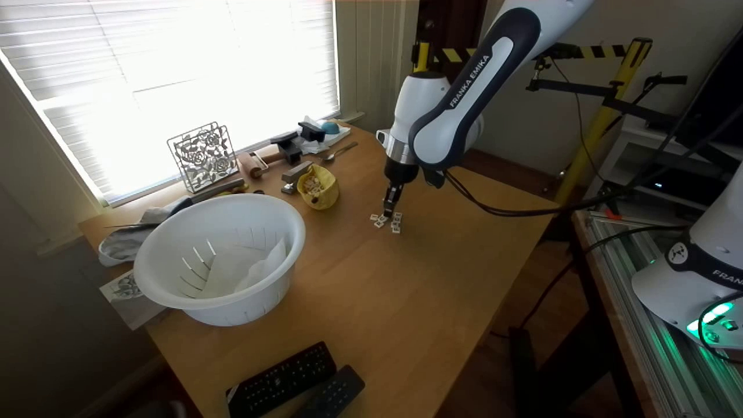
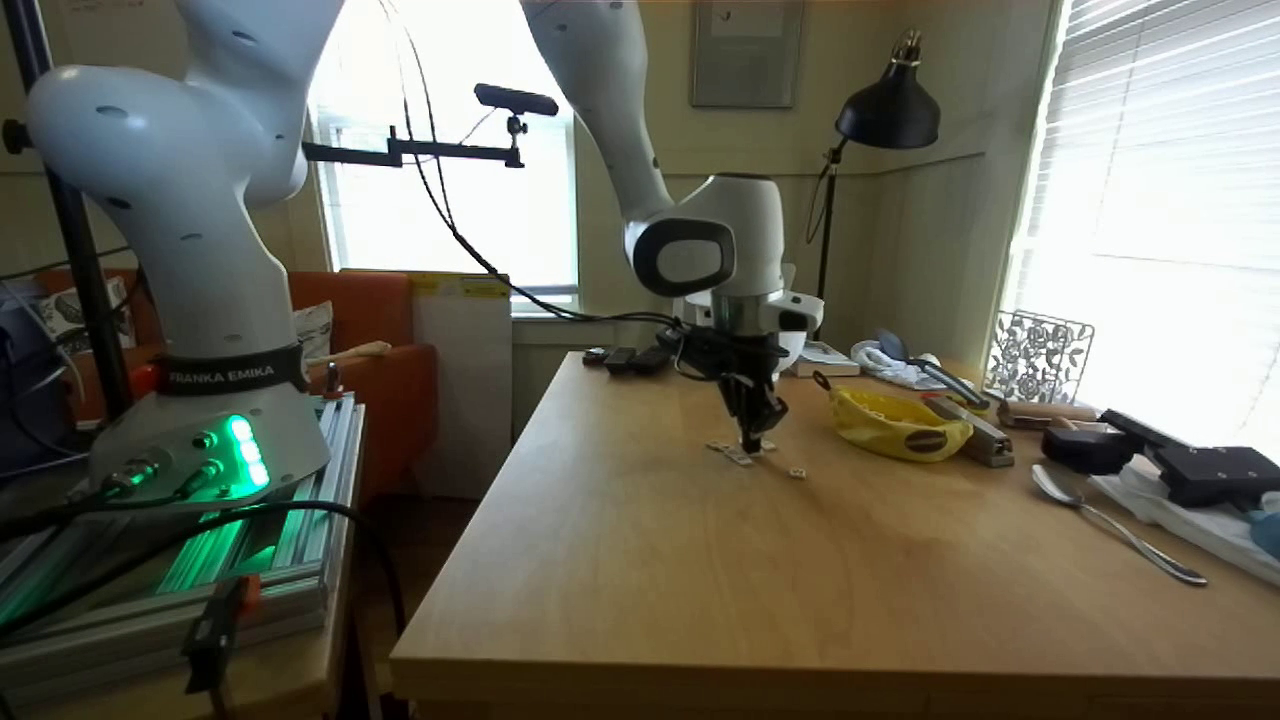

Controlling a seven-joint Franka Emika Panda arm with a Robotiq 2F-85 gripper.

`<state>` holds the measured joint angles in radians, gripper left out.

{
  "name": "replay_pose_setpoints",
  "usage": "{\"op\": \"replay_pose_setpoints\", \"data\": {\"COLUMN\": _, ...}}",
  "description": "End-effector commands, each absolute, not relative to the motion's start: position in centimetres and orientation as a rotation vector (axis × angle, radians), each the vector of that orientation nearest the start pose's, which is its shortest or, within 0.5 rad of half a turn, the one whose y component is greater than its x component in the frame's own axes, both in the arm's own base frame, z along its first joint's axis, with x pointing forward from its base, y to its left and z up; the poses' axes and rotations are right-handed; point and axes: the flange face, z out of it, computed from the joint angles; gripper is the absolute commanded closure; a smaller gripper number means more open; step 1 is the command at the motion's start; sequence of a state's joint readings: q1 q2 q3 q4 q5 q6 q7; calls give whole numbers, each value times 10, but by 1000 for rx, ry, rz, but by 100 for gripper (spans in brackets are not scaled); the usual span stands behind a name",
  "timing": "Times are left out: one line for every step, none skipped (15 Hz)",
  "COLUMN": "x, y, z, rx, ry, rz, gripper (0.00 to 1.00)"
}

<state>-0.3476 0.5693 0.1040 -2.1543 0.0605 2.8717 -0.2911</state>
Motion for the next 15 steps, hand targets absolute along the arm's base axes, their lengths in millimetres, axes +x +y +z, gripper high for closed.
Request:
{"op": "replay_pose_setpoints", "data": {"x": 553, "y": -125, "z": 120, "rx": -3067, "ry": 15, "rz": -196, "gripper": 100}}
{"op": "replay_pose_setpoints", "data": {"x": 554, "y": -122, "z": 120, "rx": -3065, "ry": 8, "rz": -199, "gripper": 100}}
{"op": "replay_pose_setpoints", "data": {"x": 555, "y": -118, "z": 119, "rx": -3061, "ry": 1, "rz": -200, "gripper": 100}}
{"op": "replay_pose_setpoints", "data": {"x": 556, "y": -113, "z": 119, "rx": -3057, "ry": -8, "rz": -203, "gripper": 100}}
{"op": "replay_pose_setpoints", "data": {"x": 557, "y": -109, "z": 119, "rx": -3052, "ry": -20, "rz": -206, "gripper": 100}}
{"op": "replay_pose_setpoints", "data": {"x": 558, "y": -104, "z": 118, "rx": -3050, "ry": -31, "rz": -209, "gripper": 100}}
{"op": "replay_pose_setpoints", "data": {"x": 559, "y": -101, "z": 118, "rx": -3050, "ry": -39, "rz": -207, "gripper": 100}}
{"op": "replay_pose_setpoints", "data": {"x": 560, "y": -98, "z": 118, "rx": -3047, "ry": -49, "rz": -208, "gripper": 100}}
{"op": "replay_pose_setpoints", "data": {"x": 560, "y": -96, "z": 120, "rx": -3048, "ry": -58, "rz": -208, "gripper": 100}}
{"op": "replay_pose_setpoints", "data": {"x": 561, "y": -95, "z": 122, "rx": -3046, "ry": -64, "rz": -209, "gripper": 100}}
{"op": "replay_pose_setpoints", "data": {"x": 561, "y": -95, "z": 125, "rx": -3051, "ry": -73, "rz": -223, "gripper": 100}}
{"op": "replay_pose_setpoints", "data": {"x": 561, "y": -96, "z": 128, "rx": -3050, "ry": -75, "rz": -227, "gripper": 100}}
{"op": "replay_pose_setpoints", "data": {"x": 560, "y": -96, "z": 130, "rx": -3048, "ry": -79, "rz": -234, "gripper": 100}}
{"op": "replay_pose_setpoints", "data": {"x": 560, "y": -97, "z": 133, "rx": -3045, "ry": -80, "rz": -245, "gripper": 100}}
{"op": "replay_pose_setpoints", "data": {"x": 560, "y": -98, "z": 136, "rx": -3042, "ry": -82, "rz": -255, "gripper": 100}}
